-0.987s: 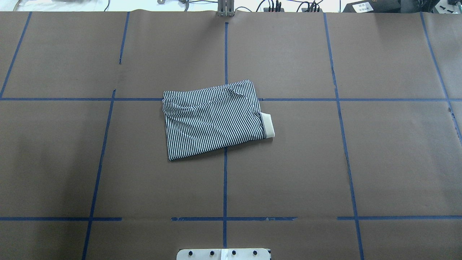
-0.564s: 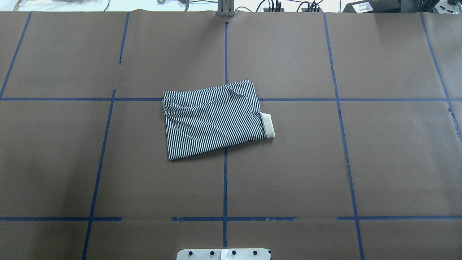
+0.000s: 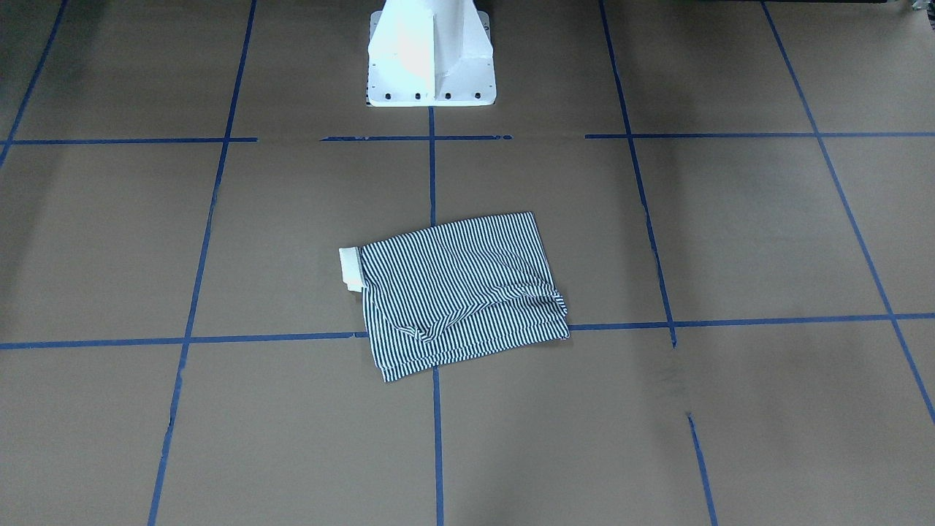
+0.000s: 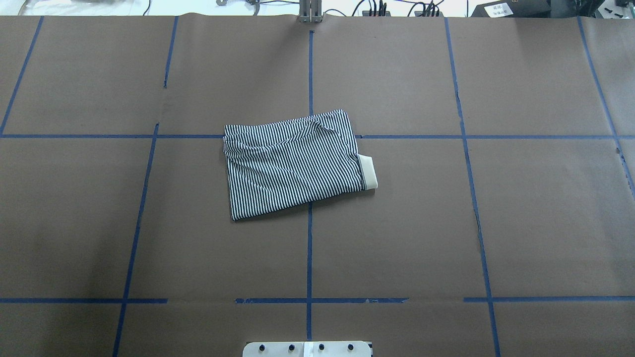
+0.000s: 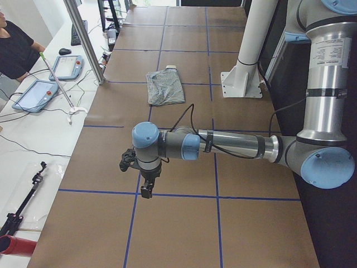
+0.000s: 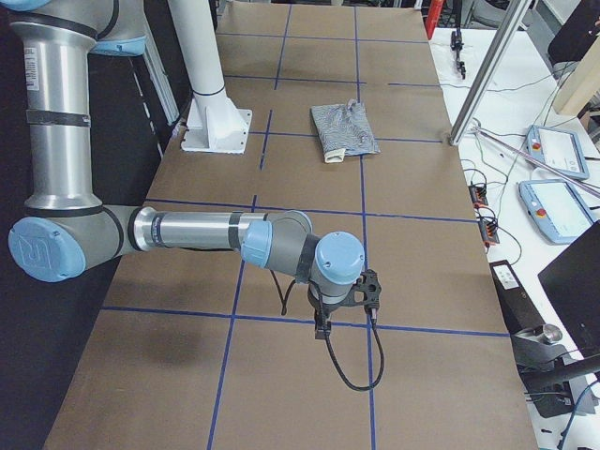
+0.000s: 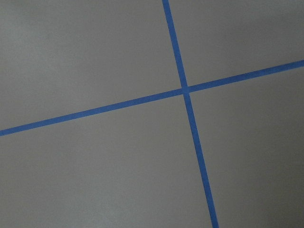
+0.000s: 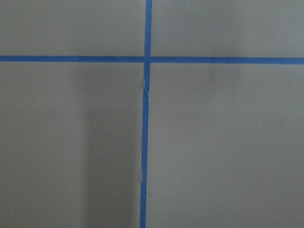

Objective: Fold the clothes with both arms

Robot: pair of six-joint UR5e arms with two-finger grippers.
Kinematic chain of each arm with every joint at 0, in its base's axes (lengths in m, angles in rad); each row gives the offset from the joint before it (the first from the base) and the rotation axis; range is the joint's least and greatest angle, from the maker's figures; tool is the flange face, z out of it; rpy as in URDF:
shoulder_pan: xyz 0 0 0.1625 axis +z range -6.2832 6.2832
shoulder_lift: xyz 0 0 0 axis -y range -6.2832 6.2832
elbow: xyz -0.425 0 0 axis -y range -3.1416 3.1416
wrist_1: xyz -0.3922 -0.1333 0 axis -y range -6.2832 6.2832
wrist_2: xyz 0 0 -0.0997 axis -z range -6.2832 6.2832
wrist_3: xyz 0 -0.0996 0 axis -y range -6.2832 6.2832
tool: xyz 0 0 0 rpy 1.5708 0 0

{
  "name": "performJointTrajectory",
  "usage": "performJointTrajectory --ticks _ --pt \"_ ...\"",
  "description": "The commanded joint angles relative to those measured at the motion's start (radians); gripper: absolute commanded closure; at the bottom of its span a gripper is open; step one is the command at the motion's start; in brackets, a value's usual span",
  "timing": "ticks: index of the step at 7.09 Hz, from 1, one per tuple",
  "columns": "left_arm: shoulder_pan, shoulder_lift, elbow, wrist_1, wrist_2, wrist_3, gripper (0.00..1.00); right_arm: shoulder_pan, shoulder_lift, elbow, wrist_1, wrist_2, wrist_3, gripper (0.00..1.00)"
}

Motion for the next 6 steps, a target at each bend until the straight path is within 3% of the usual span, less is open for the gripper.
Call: performJointTrajectory --ticks 1,2,6 --pt "0.000 0.001 -0.002 -0.005 -0.039 -0.002 0.00 -0.038 0.000 -0.062 0.183 -0.029 0.129 0.00" --pt "0.000 0.002 -0.008 -0.003 -0.040 -0.002 0.00 -0.075 0.002 -0.062 0.217 -0.091 0.210 0.00" --pt "0.000 0.001 -0.005 -0.003 -0.040 -0.003 0.00 -0.084 0.000 -0.061 0.237 -0.090 0.207 0.00"
